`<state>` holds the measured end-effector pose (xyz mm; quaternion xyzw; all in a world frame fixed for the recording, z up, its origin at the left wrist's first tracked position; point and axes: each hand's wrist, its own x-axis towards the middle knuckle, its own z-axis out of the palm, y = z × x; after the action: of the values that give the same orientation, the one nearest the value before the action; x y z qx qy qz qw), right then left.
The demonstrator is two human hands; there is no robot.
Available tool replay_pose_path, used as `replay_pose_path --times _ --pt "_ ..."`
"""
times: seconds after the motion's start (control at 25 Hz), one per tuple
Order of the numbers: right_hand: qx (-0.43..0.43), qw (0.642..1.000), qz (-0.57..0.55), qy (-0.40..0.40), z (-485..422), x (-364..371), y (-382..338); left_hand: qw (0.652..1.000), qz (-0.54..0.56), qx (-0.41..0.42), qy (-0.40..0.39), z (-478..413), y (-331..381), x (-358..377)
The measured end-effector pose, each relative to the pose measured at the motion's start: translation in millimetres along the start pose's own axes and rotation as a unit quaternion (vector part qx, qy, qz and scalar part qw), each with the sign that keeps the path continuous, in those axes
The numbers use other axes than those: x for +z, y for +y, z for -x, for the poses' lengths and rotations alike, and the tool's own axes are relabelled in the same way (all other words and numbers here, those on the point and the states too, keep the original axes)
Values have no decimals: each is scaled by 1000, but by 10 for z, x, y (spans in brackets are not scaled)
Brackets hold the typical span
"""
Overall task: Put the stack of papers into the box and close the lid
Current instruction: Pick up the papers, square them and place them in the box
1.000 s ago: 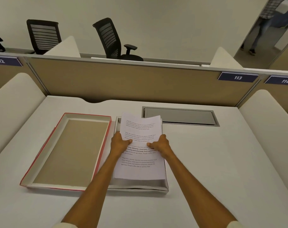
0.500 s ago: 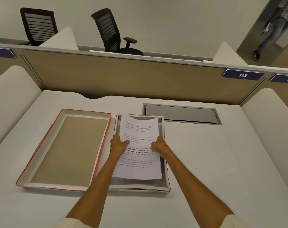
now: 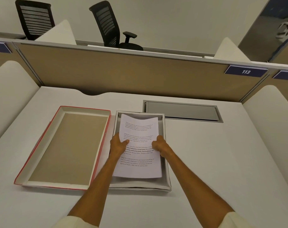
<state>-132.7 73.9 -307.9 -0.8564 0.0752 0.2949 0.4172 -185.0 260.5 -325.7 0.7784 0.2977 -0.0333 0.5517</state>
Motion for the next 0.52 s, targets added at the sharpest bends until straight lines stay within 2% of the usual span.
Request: replay_pose_path --times 0.28,0.52 --pt "13 1000 -11 4 36 38 52 1000 2 -1 -13 -6 -50 -9" --pt "7 999 -18 43 49 99 107 1000 11 16 -14 32 -109 -10"
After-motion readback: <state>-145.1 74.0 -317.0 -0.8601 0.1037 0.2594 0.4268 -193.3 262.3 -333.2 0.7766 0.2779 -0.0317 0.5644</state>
